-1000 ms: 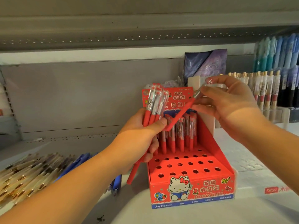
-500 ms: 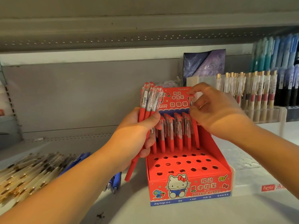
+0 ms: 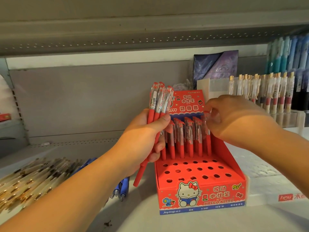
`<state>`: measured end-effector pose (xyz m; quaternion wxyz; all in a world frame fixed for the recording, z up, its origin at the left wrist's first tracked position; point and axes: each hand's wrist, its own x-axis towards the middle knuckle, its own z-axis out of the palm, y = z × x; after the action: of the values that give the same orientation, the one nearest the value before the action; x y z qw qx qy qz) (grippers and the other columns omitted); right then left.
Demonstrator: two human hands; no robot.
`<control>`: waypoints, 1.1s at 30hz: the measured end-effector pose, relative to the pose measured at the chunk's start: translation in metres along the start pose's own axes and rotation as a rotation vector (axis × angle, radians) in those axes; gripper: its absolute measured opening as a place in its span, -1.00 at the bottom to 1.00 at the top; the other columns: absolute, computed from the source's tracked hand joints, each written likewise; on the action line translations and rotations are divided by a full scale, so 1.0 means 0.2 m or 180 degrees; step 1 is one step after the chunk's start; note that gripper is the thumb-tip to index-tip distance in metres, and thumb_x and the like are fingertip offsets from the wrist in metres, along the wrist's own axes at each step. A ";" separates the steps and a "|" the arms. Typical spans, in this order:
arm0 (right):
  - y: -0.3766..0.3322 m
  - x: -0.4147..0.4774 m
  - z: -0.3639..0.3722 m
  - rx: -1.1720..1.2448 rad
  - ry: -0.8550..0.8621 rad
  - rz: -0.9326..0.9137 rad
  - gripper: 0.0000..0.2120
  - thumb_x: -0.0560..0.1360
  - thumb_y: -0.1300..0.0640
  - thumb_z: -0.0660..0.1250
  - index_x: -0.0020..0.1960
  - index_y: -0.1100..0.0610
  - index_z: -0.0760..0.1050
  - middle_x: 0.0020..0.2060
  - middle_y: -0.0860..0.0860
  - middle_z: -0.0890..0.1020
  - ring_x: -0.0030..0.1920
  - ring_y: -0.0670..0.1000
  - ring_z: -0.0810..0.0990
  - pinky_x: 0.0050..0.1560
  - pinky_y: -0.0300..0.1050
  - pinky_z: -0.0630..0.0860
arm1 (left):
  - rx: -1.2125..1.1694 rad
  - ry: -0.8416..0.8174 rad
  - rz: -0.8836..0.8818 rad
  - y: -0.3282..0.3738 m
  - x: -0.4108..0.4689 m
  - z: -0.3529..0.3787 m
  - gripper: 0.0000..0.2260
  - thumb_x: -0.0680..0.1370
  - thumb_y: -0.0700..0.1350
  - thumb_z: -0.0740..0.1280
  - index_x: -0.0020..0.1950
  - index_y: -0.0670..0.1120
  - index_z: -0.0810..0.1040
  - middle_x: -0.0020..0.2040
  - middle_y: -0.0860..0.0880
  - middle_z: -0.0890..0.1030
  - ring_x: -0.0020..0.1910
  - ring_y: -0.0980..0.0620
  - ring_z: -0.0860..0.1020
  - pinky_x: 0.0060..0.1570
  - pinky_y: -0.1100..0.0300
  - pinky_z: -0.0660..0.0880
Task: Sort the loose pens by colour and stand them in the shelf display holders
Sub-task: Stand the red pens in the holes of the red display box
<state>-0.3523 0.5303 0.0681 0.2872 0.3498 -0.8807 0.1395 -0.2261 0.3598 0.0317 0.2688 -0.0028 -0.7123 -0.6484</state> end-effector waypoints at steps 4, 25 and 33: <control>-0.01 0.00 -0.02 -0.0466 -0.0392 0.0158 -0.73 0.55 -0.03 0.24 0.19 -0.02 0.54 -0.06 -0.01 0.45 0.00 0.10 0.54 0.04 0.00 0.57 | -0.0098 -0.0006 0.0029 0.02 0.00 -0.01 -0.93 0.62 -0.06 0.32 0.06 -0.03 0.51 -0.21 0.00 0.62 -0.57 0.09 0.32 -0.62 0.33 0.21; -0.17 -0.09 0.14 0.4866 -0.0938 0.0310 -0.85 0.38 0.12 0.48 -0.05 0.09 0.62 -0.39 0.05 0.59 -0.42 -0.03 0.50 -0.50 -0.21 0.41 | 0.0123 -0.0801 -0.0038 0.01 -0.03 0.03 -0.86 0.67 -0.12 0.23 0.20 -0.10 0.44 -0.19 -0.13 0.66 -0.60 0.03 0.43 -0.62 0.28 0.35; -0.19 -0.09 0.16 0.4712 -0.0281 0.0256 -0.93 0.56 0.29 0.32 -0.03 0.23 0.59 -0.26 0.13 0.69 -0.26 0.02 0.67 -0.23 -0.22 0.60 | -0.0030 -0.0306 -0.0196 0.03 0.00 0.03 -0.94 0.66 -0.08 0.25 0.10 -0.04 0.46 -0.22 -0.06 0.71 -0.32 -0.11 0.70 -0.47 0.11 0.59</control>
<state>-0.3279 0.4988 0.0336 -0.0646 0.4246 -0.5792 0.6928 -0.2261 0.3670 0.0374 0.2141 -0.0134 -0.7211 -0.6588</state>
